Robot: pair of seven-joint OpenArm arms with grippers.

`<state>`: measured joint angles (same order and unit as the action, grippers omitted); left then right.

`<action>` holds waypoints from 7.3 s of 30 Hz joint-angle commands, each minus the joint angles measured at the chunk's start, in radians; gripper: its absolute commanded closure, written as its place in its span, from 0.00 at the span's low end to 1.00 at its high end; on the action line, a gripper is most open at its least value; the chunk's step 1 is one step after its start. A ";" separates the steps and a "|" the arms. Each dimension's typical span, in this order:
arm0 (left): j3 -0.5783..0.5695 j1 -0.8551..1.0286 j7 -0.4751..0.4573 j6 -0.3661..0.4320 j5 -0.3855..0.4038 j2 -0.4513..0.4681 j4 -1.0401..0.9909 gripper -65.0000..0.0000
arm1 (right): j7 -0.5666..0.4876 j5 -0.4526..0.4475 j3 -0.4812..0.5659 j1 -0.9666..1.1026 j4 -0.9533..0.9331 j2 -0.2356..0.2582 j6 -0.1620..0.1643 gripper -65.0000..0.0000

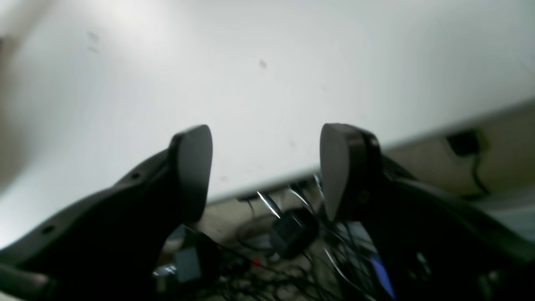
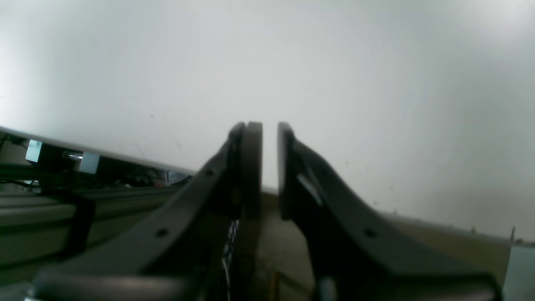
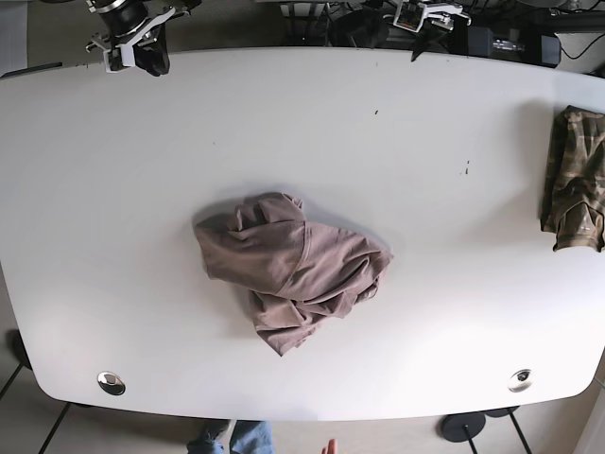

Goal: Fold the T-shirt properly

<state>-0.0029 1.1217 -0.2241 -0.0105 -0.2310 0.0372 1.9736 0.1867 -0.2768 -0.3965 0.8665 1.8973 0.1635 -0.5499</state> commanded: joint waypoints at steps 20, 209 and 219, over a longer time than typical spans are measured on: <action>0.044 -0.538 0.361 0.002 0.008 -0.006 0.010 0.25 | 0.279 -0.011 0.092 -0.576 -0.003 -0.014 0.000 0.80; 0.108 -0.651 0.371 -0.274 0.312 0.099 -0.165 0.23 | 0.058 0.452 0.844 -1.272 -0.957 -0.184 0.011 0.85; 0.109 -0.647 0.371 -0.274 0.316 0.099 -0.158 0.23 | 0.239 0.460 0.839 -1.255 -0.568 -0.184 0.012 0.97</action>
<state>0.1036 0.4747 0.1715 -0.2859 0.0731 0.1310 1.7931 0.4644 0.1959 0.4469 -0.3492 1.3052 -0.0113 -0.5491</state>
